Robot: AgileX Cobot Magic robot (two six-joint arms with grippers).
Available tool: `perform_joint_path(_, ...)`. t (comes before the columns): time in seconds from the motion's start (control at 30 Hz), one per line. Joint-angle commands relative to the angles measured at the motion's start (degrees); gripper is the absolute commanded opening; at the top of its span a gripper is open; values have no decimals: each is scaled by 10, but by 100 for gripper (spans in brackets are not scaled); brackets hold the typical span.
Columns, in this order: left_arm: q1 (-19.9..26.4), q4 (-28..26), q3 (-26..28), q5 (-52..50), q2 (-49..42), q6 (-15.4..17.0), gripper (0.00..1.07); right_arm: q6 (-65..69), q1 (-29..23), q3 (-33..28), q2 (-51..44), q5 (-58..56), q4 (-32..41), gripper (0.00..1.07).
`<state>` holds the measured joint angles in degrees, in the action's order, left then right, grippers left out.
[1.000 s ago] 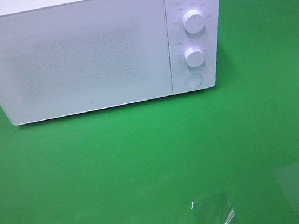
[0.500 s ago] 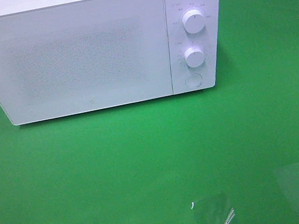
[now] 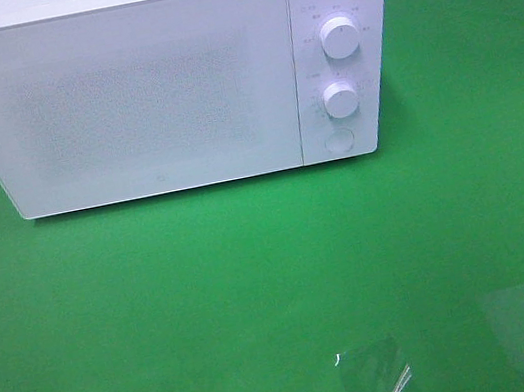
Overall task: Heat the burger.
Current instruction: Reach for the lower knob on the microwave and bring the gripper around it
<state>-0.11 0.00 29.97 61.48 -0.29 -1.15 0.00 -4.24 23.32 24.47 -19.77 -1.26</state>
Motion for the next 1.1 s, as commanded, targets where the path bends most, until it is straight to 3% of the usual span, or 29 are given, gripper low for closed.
perform_joint_path(0.03, 1, -5, -2, -1, -14, 2, 98, 0, 1, -1, 21, 41, 1, 74)
perform_joint_path(0.5, 1, -5, -2, -1, -14, 2, 98, 0, 1, -1, 194, 198, 1, 74)
perform_joint_path(0.7, 1, -5, -2, -1, -14, 2, 98, 0, 1, -1, 296, 335, 1, 74)
perform_joint_path(1.1, 1, -5, -2, -1, -14, 2, 98, -7, 1, -1, 423, 504, 13, 74)
